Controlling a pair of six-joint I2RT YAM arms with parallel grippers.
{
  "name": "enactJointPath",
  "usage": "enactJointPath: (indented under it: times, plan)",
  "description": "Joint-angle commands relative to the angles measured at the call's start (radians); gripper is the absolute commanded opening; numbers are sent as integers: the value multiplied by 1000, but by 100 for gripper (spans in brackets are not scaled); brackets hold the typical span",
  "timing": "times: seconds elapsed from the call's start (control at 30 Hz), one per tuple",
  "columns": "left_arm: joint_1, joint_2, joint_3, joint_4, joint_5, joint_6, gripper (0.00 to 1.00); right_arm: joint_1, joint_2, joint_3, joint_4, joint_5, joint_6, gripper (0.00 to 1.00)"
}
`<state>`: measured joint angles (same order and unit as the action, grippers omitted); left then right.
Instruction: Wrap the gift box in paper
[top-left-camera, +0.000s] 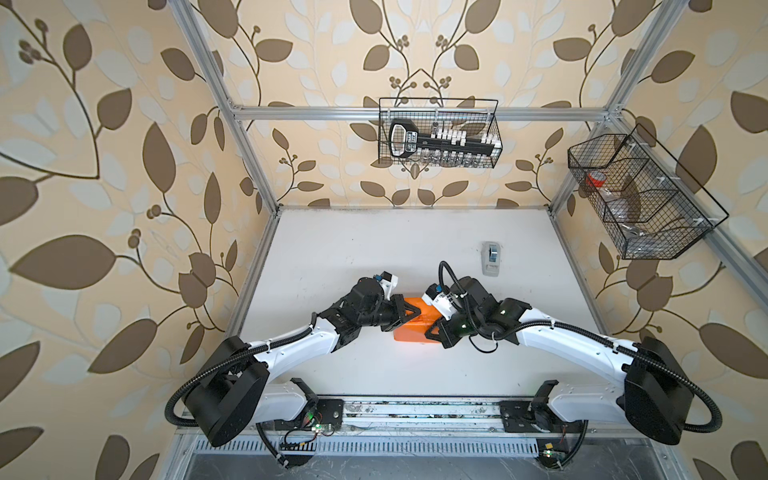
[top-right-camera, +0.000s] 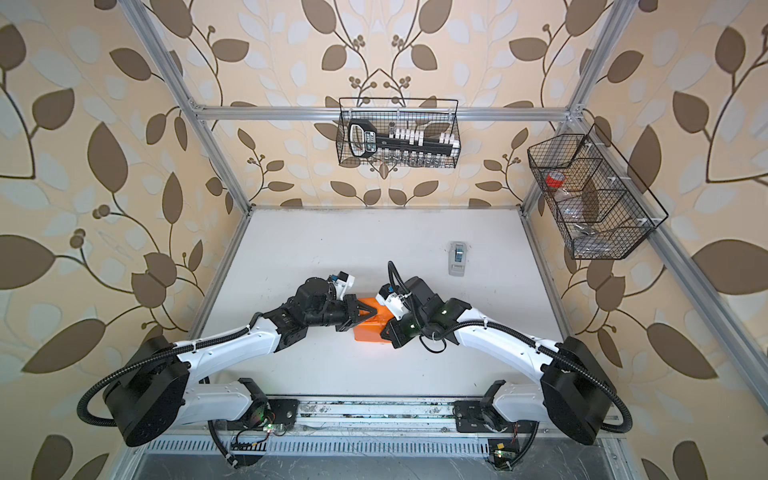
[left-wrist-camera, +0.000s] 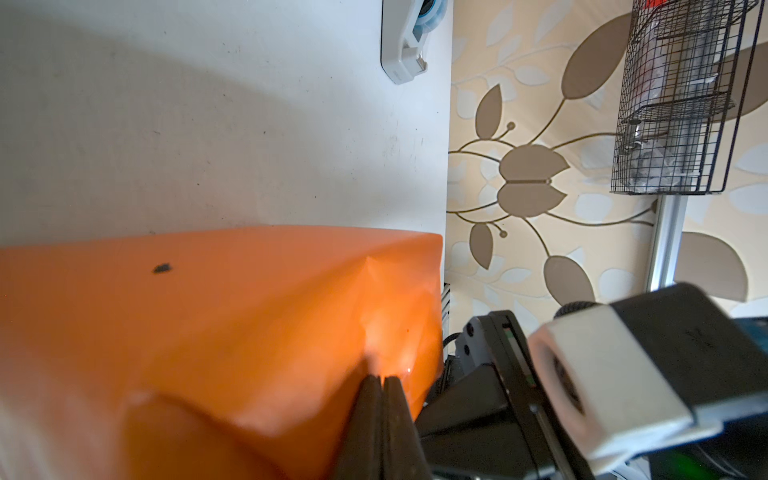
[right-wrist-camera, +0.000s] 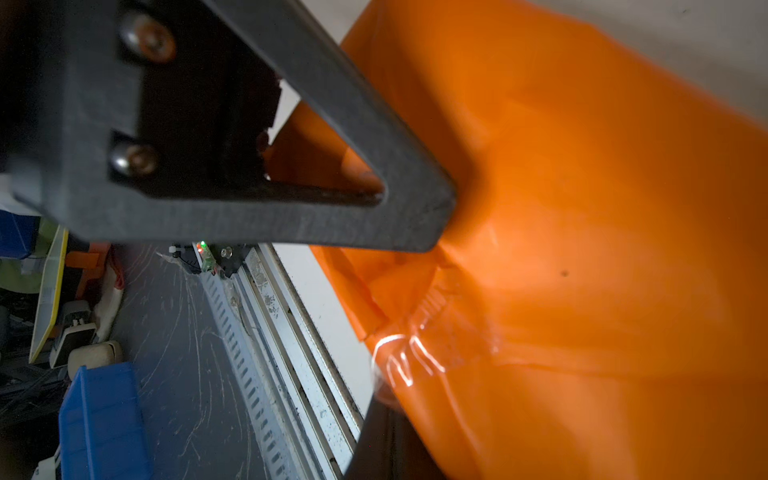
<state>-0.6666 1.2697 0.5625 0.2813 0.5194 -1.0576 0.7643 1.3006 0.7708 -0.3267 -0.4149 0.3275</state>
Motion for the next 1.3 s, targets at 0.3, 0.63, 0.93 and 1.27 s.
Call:
enactJointPath:
  times: [0.3, 0.63, 0.93, 1.27]
  plan:
    - [-7, 46, -55, -246, -24, 10, 0, 0, -129, -139, 120, 105, 153, 0]
    - [-8, 38, -30, -267, -28, 15, 0, 11, -284, -239, 99, 109, 201, 0]
    - [-8, 49, 1, -297, -35, 28, 0, 79, -231, -171, 153, 120, 234, 0]
    - [-8, 52, -2, -294, -35, 24, 0, 97, -113, -92, 204, 125, 250, 0]
